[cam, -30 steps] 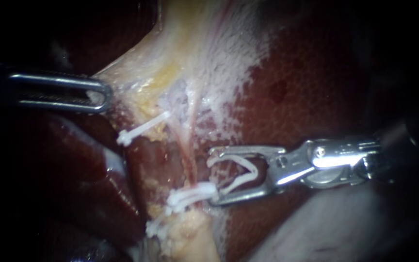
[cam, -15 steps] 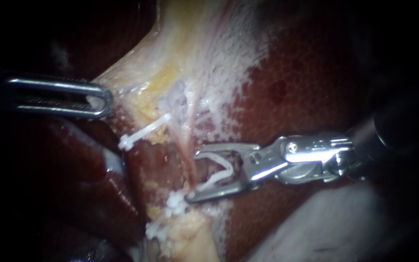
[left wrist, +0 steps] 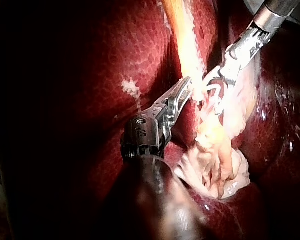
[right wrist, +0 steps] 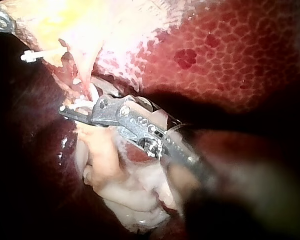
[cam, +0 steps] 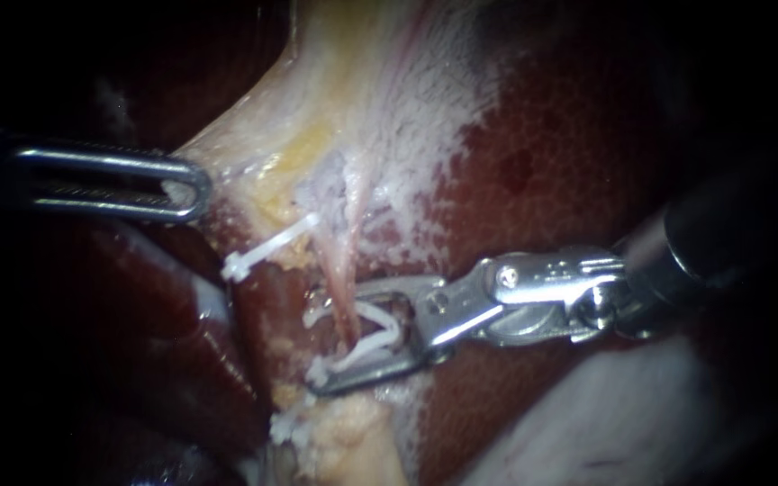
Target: Clipping third clip right tube
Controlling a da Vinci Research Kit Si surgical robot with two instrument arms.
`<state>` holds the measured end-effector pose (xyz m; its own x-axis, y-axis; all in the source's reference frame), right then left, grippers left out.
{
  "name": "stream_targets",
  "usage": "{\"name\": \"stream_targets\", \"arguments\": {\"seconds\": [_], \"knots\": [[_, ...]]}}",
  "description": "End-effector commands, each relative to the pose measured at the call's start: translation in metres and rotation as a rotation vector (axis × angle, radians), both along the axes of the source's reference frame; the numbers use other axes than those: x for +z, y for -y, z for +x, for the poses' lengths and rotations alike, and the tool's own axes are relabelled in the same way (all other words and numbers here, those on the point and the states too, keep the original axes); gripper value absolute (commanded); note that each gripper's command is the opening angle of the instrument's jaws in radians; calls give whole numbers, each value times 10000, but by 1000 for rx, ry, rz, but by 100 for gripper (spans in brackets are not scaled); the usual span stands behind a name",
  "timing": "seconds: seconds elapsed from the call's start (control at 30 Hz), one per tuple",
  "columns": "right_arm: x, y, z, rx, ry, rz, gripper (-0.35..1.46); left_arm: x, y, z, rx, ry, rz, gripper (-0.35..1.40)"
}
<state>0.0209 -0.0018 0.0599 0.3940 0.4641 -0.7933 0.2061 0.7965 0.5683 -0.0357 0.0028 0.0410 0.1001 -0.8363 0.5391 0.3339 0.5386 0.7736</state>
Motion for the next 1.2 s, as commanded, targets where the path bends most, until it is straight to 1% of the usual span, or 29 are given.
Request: {"name": "stream_targets", "arguments": {"seconds": [0.03,0.13,0.2,0.27,0.33,0.37,0.4,0.43,0.5,1.2], "knots": [[1,0,-1,1,2,3,46,0,0,0,-1,-1,0,-35],[2,-1,-1,5,5,7,43,0,0,0,-1,-1,0,-35],[3,-2,-2,10,7,5,39,0,0,0,-1,-1,0,-35],[4,-2,-6,25,15,2,21,0,0,0,-1,-1,0,-35],[5,-2,-12,53,32,5,-1,0,0,0,-1,-1,-1,-35],[5,-1,-15,70,42,9,-11,0,0,0,-1,-1,-1,-35],[6,-1,-17,79,50,17,-17,0,0,0,-1,-1,-1,-35],[7,-2,-19,87,58,31,-27,0,0,0,-1,-1,-1,-35],[8,-3,-21,89,60,37,-35,0,0,0,-1,-1,-1,-35],[9,-2,-23,90,62,41,-35,1,0,-1,-1,-1,-1,-35]]}}
